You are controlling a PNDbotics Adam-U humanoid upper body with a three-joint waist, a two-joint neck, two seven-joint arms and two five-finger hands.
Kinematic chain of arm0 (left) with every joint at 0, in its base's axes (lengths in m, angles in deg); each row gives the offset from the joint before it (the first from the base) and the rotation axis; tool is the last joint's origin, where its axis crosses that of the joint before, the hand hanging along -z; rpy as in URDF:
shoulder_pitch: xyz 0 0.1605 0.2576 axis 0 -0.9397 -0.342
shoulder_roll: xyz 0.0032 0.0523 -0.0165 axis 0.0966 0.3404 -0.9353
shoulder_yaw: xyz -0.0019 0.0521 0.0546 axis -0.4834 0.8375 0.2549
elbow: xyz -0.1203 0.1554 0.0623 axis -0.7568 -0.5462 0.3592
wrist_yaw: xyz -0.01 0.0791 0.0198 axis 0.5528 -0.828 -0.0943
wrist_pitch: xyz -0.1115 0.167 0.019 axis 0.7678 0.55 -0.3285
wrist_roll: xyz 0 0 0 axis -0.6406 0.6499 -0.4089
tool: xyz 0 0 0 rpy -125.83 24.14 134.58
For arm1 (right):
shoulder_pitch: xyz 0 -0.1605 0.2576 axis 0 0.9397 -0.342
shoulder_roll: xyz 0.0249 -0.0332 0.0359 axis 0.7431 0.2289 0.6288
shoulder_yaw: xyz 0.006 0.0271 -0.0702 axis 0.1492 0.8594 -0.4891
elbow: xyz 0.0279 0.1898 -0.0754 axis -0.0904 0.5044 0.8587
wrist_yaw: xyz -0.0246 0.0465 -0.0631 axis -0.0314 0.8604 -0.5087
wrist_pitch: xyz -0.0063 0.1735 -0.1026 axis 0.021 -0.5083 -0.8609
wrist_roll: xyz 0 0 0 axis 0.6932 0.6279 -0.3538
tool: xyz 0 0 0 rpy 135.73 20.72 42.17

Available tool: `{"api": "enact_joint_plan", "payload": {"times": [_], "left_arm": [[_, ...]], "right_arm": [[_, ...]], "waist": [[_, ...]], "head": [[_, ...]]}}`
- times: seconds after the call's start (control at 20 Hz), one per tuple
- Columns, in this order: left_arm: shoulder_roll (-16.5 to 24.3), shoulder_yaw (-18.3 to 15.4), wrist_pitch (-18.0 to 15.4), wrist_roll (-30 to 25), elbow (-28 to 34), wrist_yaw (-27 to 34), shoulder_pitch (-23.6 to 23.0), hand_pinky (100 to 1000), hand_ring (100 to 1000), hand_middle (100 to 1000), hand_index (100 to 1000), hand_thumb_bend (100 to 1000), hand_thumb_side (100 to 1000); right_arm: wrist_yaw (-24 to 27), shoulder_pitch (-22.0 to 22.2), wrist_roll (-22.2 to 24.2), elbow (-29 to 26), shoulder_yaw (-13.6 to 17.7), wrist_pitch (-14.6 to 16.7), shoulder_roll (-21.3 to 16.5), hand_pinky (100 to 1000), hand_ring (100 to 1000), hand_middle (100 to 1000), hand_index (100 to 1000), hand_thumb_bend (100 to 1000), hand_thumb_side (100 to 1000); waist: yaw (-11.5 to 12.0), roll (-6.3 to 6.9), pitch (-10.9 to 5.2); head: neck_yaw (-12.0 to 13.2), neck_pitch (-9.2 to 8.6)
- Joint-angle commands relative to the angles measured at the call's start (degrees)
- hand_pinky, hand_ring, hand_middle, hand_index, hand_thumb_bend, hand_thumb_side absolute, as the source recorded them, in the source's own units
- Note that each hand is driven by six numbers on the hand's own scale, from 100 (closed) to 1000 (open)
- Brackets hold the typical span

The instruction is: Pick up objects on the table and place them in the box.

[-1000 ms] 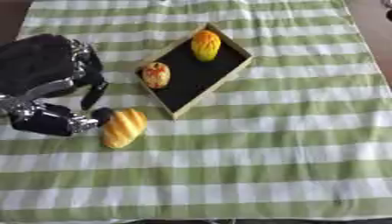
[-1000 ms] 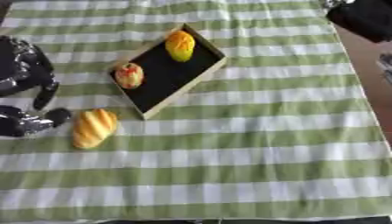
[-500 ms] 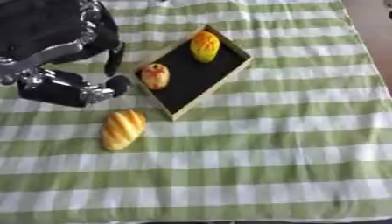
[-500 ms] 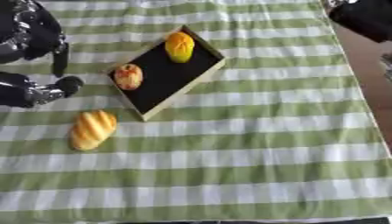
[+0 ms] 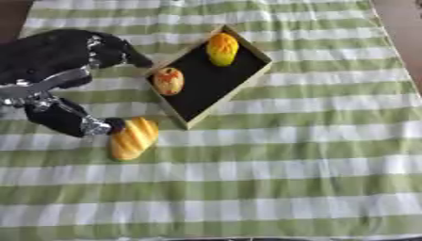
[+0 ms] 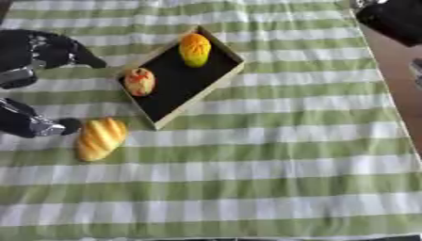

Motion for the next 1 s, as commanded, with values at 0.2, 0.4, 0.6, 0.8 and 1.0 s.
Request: {"api": "enact_joint_plan", "payload": {"times": [0.2,0.4,0.6,0.8,1.0], "left_arm": [[1.9,-0.8,1.7,-4.0,-0.4,2.8,0.0,802,852,760,898,561,254],[1.4,-0.3,2.1,-5.0,-1.6,2.9,-0.4,788,845,750,880,530,365],[0.3,0.2,2.6,-4.7,-3.5,2.1,-0.8,782,852,768,878,478,385],[-1.3,0.3,2.7,-2.5,-6.4,-0.7,-1.0,786,865,806,880,411,356],[-3.1,0.9,1.8,-1.0,-9.7,-3.6,-1.2,778,860,816,860,397,348]], "right_arm": [[-0.1,-0.3,0.1,-0.8,0.5,-0.1,-1.9,878,843,623,791,100,470],[0.0,-0.3,0.2,-0.8,0.4,-0.2,-1.8,878,843,623,791,100,470],[-0.1,-0.3,0.1,-0.8,0.5,-0.2,-1.7,879,843,623,791,100,470],[0.0,-0.3,0.1,-0.8,0.4,-0.2,-1.5,879,843,622,790,100,470],[0.1,-0.3,0.0,-0.8,0.4,-0.2,-1.4,879,843,622,791,100,470]], "waist": [[0.1,-0.06,-0.99],[0.1,-0.11,-1.02],[0.0,-0.2,-1.03],[0.0,-0.28,-1.02],[-0.1,-0.38,-0.95]], "head": [[-0.1,-0.73],[-0.1,-0.8],[-0.1,-0.91],[-0.1,-1.01],[0.0,-1.05]]}}
